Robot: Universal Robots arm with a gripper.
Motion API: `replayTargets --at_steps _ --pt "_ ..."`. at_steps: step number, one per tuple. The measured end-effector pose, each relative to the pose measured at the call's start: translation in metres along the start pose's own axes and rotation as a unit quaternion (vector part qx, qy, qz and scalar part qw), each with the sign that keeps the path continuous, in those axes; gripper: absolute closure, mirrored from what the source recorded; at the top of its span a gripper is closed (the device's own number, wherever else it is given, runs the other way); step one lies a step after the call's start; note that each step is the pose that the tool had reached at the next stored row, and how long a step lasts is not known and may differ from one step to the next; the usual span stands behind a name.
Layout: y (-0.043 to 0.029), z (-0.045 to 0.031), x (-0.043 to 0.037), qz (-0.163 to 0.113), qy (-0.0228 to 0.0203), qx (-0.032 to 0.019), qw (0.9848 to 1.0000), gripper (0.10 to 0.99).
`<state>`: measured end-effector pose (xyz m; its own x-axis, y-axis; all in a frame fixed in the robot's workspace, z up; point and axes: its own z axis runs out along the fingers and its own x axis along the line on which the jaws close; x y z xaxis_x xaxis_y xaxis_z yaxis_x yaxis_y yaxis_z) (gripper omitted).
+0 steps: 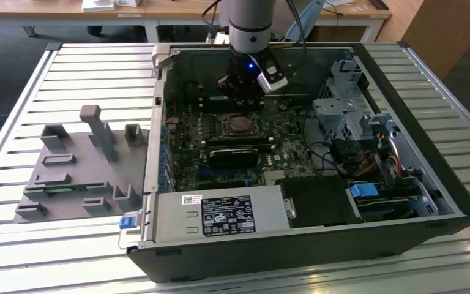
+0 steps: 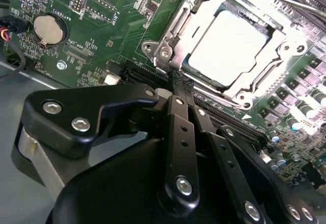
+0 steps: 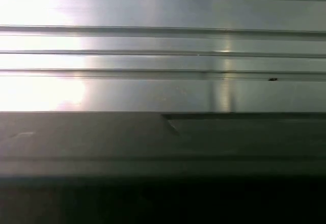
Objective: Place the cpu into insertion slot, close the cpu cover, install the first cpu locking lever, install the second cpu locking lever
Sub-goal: 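Install the first cpu locking lever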
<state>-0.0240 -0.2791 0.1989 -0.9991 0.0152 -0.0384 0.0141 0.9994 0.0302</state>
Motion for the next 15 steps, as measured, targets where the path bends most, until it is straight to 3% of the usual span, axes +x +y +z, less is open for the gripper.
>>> replayTargets --at_steps 7,15 --pt "0.0014 0.0028 0.0000 0.000 0.0001 0.0029 1.0000 0.980" --pt "0.0016 0.0023 -0.0001 0.000 -0.0003 -0.0022 1.0000 0.980"
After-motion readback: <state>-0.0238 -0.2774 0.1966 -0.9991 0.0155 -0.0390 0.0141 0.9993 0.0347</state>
